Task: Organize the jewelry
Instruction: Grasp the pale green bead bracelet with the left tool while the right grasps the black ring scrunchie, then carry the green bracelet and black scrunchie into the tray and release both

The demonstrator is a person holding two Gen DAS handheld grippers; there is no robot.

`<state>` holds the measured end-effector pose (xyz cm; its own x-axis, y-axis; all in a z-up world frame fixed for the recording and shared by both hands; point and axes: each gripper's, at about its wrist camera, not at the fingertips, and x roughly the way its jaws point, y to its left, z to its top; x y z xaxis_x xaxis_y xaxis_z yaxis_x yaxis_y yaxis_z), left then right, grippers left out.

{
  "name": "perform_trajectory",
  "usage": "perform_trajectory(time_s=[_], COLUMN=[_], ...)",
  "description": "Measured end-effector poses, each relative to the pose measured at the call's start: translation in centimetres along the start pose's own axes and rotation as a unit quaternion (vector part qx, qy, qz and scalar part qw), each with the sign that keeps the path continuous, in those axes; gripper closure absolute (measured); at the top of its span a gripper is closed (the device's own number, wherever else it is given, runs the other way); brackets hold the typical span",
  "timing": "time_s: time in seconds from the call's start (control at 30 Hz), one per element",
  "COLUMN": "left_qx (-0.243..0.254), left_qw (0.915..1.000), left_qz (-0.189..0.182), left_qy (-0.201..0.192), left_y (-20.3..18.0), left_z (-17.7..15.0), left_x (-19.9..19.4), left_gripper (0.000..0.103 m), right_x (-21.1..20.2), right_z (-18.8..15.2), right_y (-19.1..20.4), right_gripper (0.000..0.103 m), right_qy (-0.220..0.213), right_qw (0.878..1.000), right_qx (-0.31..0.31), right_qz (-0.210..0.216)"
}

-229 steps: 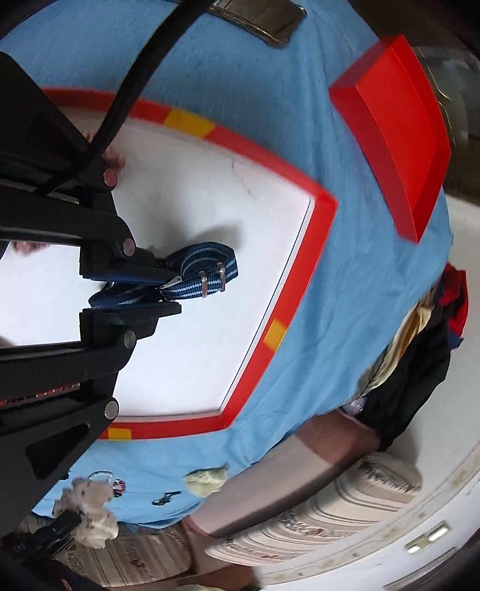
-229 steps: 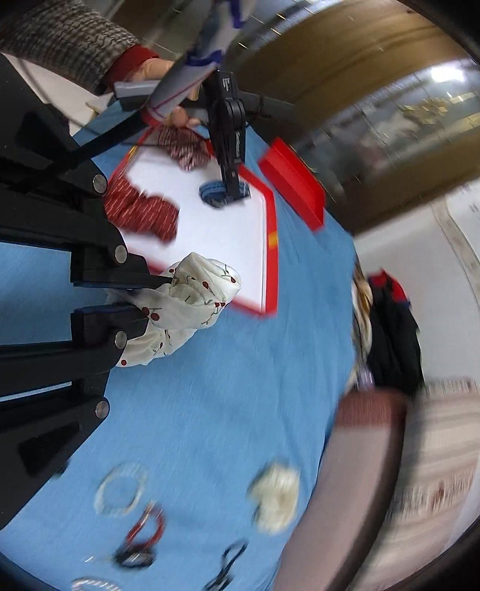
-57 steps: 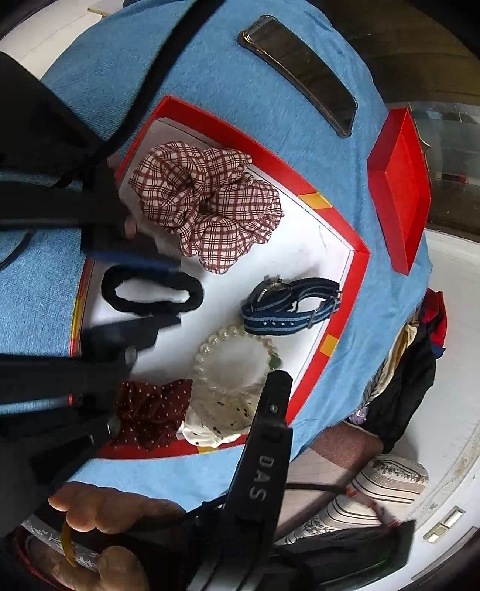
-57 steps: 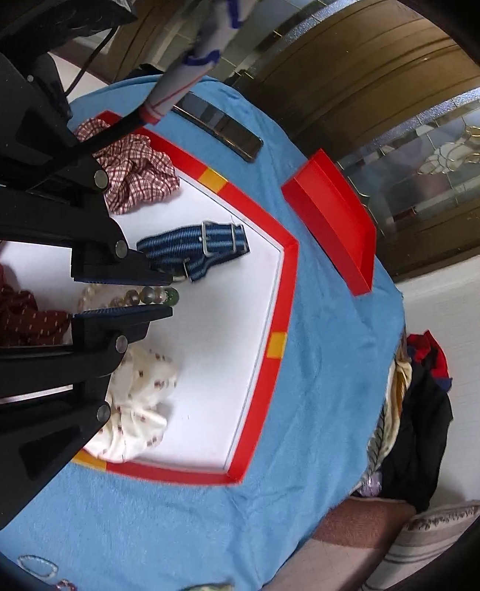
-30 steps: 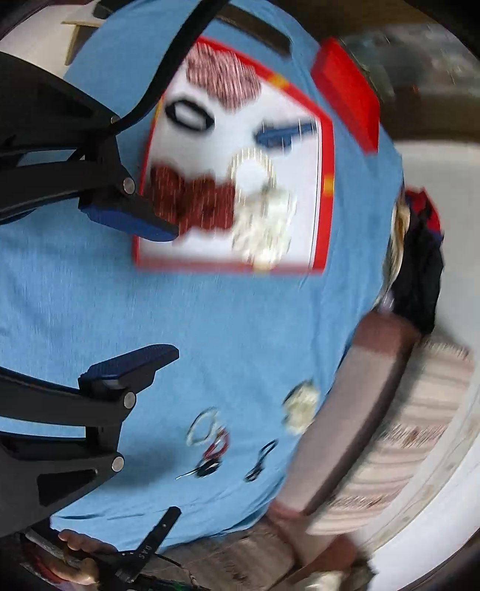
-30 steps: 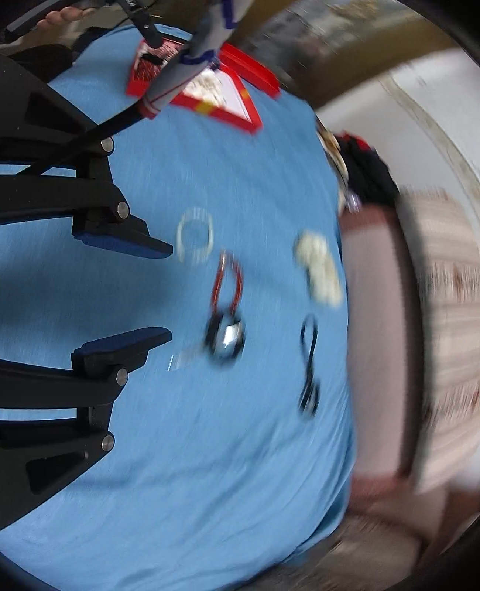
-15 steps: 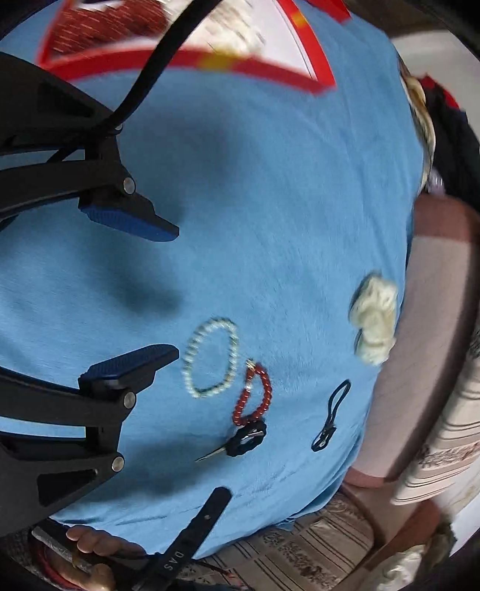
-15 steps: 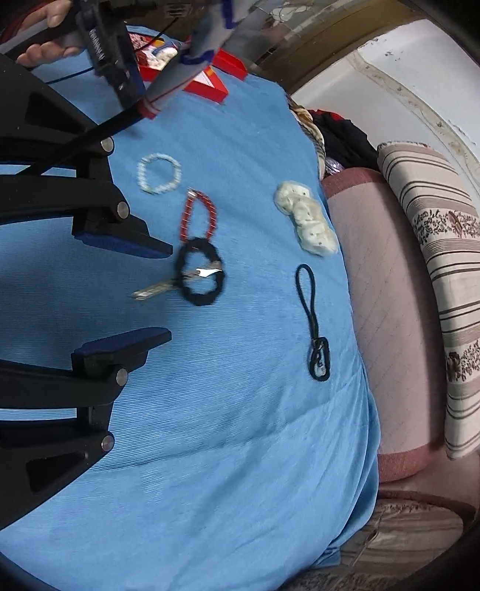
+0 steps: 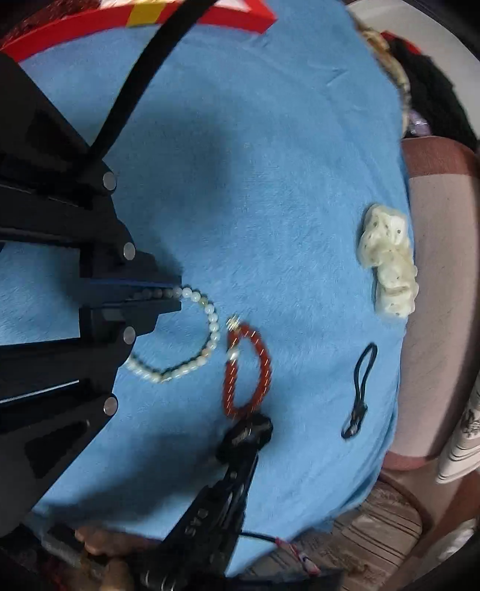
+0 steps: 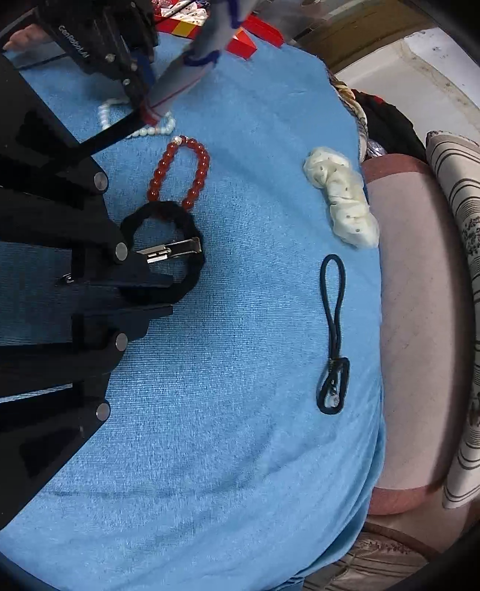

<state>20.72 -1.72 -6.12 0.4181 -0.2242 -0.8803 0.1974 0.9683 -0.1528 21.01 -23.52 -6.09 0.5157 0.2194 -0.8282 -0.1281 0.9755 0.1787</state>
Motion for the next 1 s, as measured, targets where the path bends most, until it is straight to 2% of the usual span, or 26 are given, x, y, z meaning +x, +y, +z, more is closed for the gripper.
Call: perform_trajectory(time_s=[0.27, 0.33, 0.5, 0.73, 1.0], left_qx=[-0.010, -0.019, -0.035, -0.046, -0.027], left_qw=[0.9988, 0.9980, 0.9950, 0.9921, 0.9852], left_qz=[0.001, 0.000, -0.001, 0.012, 0.093], left_qy=[-0.048, -0.061, -0.094, -0.116, -0.142], left_y=[1.0, 1.5, 2.4, 3.3, 3.1], left_z=[-2.2, -3.0, -5.1, -8.3, -10.9], left_x=[-7.1, -9.4, -13.8, -17.4, -20.1], left_gripper=[0.098, 0.098, 0.098, 0.098, 0.098], right_x=[-9.2, -12.1, -16.3, -17.4, -17.4], right_z=[-0.7, -1.1, -1.8, -3.7, -5.6], right_y=[0.4, 0.6, 1.8, 4.5, 7.5], right_gripper=[0.095, 0.095, 0.095, 0.095, 0.095], right_qy=[-0.084, -0.104, -0.128, -0.122, -0.110], right_qw=[0.996, 0.994, 0.988, 0.989, 0.990], right_qx=[0.008, 0.009, 0.020, -0.004, -0.030], right_qz=[0.025, 0.044, 0.079, 0.078, 0.087])
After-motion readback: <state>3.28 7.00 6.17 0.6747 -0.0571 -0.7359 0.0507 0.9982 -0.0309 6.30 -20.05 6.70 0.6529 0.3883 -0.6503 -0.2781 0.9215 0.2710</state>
